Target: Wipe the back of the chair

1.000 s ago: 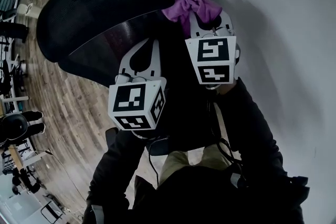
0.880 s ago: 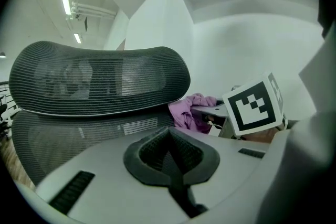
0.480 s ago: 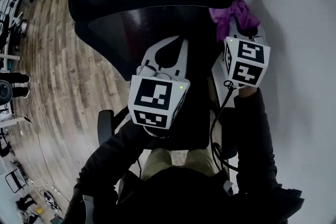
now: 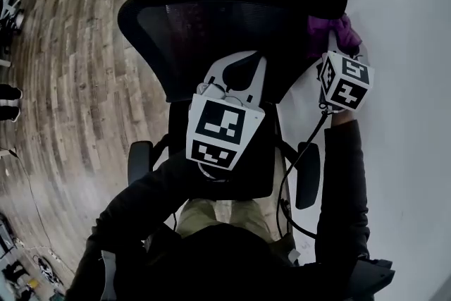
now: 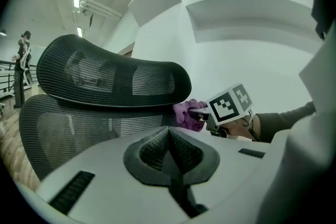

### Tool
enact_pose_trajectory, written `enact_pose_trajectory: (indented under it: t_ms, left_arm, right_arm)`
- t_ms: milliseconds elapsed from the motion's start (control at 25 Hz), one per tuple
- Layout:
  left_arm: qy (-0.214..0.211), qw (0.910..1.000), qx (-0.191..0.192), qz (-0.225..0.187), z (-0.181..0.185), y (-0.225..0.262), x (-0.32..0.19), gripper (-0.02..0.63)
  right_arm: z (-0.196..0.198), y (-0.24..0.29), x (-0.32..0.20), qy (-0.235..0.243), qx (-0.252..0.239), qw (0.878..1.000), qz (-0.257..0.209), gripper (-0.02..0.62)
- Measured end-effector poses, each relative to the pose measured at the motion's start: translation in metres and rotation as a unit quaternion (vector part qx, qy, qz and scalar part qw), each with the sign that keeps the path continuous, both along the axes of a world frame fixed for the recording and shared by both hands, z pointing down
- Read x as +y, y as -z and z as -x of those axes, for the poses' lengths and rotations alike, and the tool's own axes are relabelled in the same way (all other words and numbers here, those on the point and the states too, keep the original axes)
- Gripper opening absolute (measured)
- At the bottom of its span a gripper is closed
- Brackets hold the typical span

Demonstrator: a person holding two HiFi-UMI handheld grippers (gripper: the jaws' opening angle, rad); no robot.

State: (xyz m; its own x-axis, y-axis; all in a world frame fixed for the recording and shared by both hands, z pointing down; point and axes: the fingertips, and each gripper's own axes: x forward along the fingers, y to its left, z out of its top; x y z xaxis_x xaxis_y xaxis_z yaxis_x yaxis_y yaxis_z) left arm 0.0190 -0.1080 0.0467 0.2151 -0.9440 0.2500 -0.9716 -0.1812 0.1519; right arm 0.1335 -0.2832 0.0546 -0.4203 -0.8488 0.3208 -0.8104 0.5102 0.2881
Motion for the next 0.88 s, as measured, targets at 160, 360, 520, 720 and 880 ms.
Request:
enact_pose_trajectory:
  t_ms: [160, 360, 520, 720, 880]
  left_arm:
    - [0.001, 1.0, 0.002, 0.001, 0.009, 0.0, 0.005, 0.0]
    - [0.008, 0.9999, -0.012, 0.004, 0.007, -0.002, 0.005, 0.0]
    - [0.032, 0.9993, -0.019, 0.007, -0.006, 0.005, -0.001, 0.0]
    - [0.068, 0.997, -0.036, 0.01, -0.023, 0.003, -0.008, 0.0]
    - [0.083, 0.9949, -0.058, 0.005, -0.022, -0.013, -0.018, 0.0]
  right_arm:
    - [0.002, -0.01, 0.0, -0.012, 0.01, 1.0, 0.009, 0.068]
    - [0.004, -0.021, -0.002, -0.011, 0.011, 1.0, 0.003, 0.067]
    - [0.004, -0.011, -0.006, 0.006, 0.007, 1.0, 0.003, 0.069]
    - [-0.004, -0.009, -0.006, 0.024, 0.013, 1.0, -0.003, 0.069]
    - [-0.008, -0.018, -0.002, 0.025, -0.002, 0.999, -0.024, 0.069]
